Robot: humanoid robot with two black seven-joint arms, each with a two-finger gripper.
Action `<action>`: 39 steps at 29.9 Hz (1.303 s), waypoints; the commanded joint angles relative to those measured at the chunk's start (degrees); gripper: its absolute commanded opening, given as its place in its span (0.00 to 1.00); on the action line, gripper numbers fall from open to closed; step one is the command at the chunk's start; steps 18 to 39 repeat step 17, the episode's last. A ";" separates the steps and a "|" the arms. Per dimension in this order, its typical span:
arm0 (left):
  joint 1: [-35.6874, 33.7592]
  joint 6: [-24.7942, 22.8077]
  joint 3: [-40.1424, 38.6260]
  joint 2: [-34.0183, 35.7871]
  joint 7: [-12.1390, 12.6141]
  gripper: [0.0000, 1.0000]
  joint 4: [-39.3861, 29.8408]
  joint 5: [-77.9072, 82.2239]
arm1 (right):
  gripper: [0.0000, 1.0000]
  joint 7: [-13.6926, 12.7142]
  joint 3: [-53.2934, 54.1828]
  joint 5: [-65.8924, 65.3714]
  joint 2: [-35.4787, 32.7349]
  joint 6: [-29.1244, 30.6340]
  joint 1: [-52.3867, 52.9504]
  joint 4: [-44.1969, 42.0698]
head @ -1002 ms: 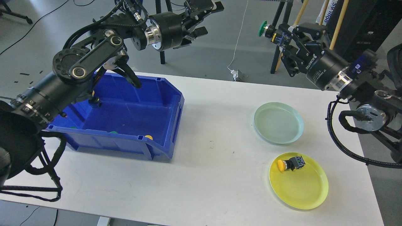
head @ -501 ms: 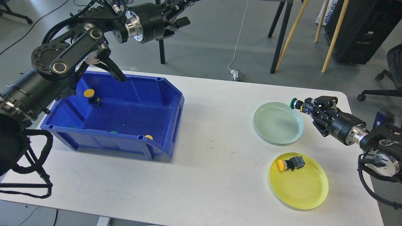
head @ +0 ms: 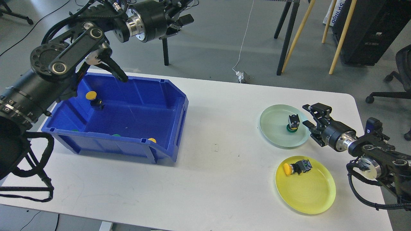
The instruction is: Pass button and place on color plate
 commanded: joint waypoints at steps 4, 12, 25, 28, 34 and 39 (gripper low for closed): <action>0.27 0.00 -0.48 1.05 0.08 0.99 0.00 -0.07 | 0.98 0.11 4.55 0.76 -1.19 0.01 0.11 0.90; 0.27 0.00 -3.03 4.39 -0.01 0.99 -0.09 -0.07 | 0.99 -0.41 18.10 0.41 -6.54 0.36 4.22 2.48; 0.36 0.00 -3.65 6.15 -0.01 0.99 -0.09 -0.07 | 0.99 -0.24 17.93 0.05 -9.19 -0.61 13.02 1.87; 0.36 0.00 -3.65 6.15 -0.01 0.99 -0.09 -0.07 | 0.99 -0.24 17.93 0.05 -9.19 -0.61 13.02 1.87; 0.36 0.00 -3.65 6.15 -0.01 0.99 -0.09 -0.07 | 0.99 -0.24 17.93 0.05 -9.19 -0.61 13.02 1.87; 0.36 0.00 -3.65 6.15 -0.01 0.99 -0.09 -0.07 | 0.99 -0.24 17.93 0.05 -9.19 -0.61 13.02 1.87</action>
